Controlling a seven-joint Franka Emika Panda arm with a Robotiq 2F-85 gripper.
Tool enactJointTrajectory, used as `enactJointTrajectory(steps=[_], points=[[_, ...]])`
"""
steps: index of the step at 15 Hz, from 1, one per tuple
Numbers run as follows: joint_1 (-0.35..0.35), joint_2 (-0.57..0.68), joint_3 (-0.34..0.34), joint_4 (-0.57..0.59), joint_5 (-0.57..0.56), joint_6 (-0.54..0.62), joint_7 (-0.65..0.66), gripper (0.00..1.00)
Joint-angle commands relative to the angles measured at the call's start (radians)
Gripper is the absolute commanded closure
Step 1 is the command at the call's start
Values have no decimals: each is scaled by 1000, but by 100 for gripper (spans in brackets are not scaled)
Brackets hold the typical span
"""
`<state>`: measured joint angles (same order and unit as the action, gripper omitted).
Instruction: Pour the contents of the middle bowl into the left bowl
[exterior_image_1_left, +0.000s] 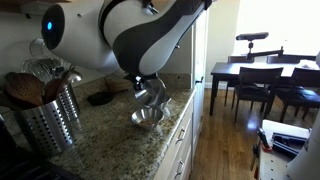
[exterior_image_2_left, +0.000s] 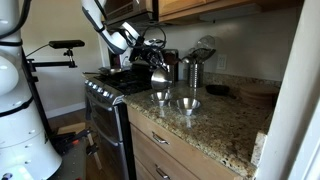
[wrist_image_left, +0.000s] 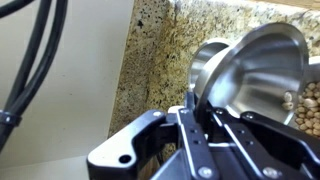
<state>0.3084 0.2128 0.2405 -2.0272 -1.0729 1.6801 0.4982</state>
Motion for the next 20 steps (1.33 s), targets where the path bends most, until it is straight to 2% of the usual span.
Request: enactJointTrajectory(steps=[1, 11, 16, 20], points=[[18, 12, 2, 6, -55, -64, 45, 92], [37, 28, 23, 12, -87, -120, 67, 92], [-4, 7, 8, 33, 12, -79, 46, 92], [-75, -31, -40, 79, 157, -39, 34, 92]])
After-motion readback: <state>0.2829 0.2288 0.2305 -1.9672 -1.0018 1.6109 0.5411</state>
